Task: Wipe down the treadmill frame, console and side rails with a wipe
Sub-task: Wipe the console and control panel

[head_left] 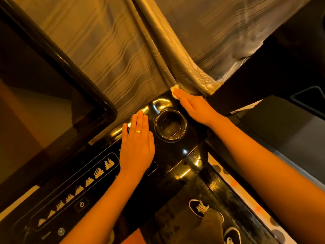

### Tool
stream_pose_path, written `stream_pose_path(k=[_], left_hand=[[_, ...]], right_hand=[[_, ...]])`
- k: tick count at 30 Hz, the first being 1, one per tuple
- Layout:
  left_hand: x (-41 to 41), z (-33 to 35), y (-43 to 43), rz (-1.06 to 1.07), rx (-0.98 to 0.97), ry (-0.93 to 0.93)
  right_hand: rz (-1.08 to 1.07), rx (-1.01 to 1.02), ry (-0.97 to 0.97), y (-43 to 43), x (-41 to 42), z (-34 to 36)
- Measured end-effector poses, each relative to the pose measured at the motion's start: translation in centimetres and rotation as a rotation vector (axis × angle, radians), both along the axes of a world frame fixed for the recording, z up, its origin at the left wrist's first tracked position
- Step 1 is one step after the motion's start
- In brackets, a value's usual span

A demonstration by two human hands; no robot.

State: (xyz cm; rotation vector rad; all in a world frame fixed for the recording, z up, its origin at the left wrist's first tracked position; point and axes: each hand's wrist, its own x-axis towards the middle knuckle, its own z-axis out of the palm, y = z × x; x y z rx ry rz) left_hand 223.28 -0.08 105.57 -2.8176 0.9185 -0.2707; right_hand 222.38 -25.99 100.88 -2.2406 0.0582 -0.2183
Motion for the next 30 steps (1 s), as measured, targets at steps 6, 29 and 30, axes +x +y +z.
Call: stream_pose_path(k=[6, 29, 30], left_hand=[[0.0, 0.1, 0.1, 0.003, 0.006, 0.008], [0.0, 0.6, 0.5, -0.032, -0.059, 0.109], [-0.3, 0.7, 0.8, -0.044, -0.072, 0.14]], right_hand=[[-0.117, 0.011, 0.023, -0.1, -6.8, -2.8], [-0.296, 0.034, -0.042, 5.8, -15.2, -4.4], [-0.303, 0.031, -0.042, 6.1, -15.5, -4.9]])
